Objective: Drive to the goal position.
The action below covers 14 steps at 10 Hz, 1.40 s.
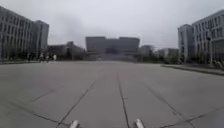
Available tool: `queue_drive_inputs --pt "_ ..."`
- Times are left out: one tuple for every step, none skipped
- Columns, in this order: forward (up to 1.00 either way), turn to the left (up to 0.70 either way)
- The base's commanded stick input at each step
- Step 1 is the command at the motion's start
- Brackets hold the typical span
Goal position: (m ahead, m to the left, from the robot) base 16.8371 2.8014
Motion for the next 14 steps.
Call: queue_drive_inputs --pt "1.0 -0.12" --pt "1.0 0.0" --pt "1.0 -0.03" --pt "1.0 -0.1" --pt "1.0 -0.33" --pt "1.0 0.0" --pt "1.0 -0.01" --pt "1.0 -0.14" --pt "1.0 -0.23" --pt "1.0 -0.19" --pt "1.0 -0.03" --pt "1.0 0.0" --pt "1.0 -0.07" --pt "1.0 -0.21"
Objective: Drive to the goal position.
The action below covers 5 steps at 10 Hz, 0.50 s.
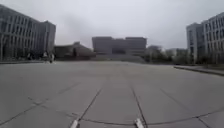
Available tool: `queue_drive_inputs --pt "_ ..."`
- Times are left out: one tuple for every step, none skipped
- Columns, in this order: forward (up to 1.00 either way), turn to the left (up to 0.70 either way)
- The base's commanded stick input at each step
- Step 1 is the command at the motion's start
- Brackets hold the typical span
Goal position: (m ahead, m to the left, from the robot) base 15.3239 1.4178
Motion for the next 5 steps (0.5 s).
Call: queue_drive_inputs --pt "1.0 -0.15" --pt "1.0 -0.06" --pt "1.0 0.0" --pt "1.0 -0.14" --pt "1.0 -0.27"
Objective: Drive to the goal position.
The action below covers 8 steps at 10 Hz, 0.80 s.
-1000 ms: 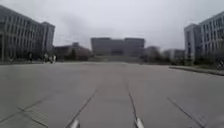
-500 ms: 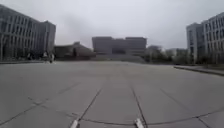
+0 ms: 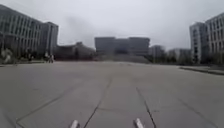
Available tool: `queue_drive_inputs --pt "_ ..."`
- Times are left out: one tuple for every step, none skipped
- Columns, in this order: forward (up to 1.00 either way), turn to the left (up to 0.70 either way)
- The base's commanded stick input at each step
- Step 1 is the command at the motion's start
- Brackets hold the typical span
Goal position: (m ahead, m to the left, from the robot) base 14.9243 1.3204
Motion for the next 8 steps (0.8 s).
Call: queue_drive_inputs --pt "1.0 -0.3" --pt "1.0 -0.13" --pt "1.0 -0.06" --pt "1.0 -0.16" --pt "1.0 -0.33" --pt "1.0 -0.4" --pt "1.0 -0.31" --pt "1.0 -0.04"
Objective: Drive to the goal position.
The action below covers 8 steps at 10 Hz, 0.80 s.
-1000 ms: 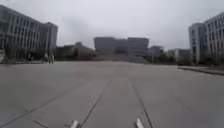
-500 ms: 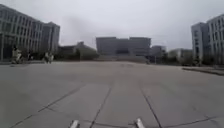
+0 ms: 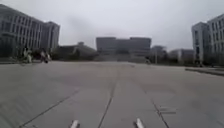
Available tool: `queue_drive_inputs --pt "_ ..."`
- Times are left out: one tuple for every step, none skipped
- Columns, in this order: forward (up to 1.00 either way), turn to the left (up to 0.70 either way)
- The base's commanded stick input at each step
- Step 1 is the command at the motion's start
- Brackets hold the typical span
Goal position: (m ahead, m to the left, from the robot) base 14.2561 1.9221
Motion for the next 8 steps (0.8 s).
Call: queue_drive_inputs --pt "1.0 -0.21" --pt "1.0 -0.34" --pt "1.0 -0.4" --pt "1.0 -0.4" --pt "1.0 -0.23" --pt "1.0 0.0" --pt "1.0 0.0" --pt "1.0 0.0"
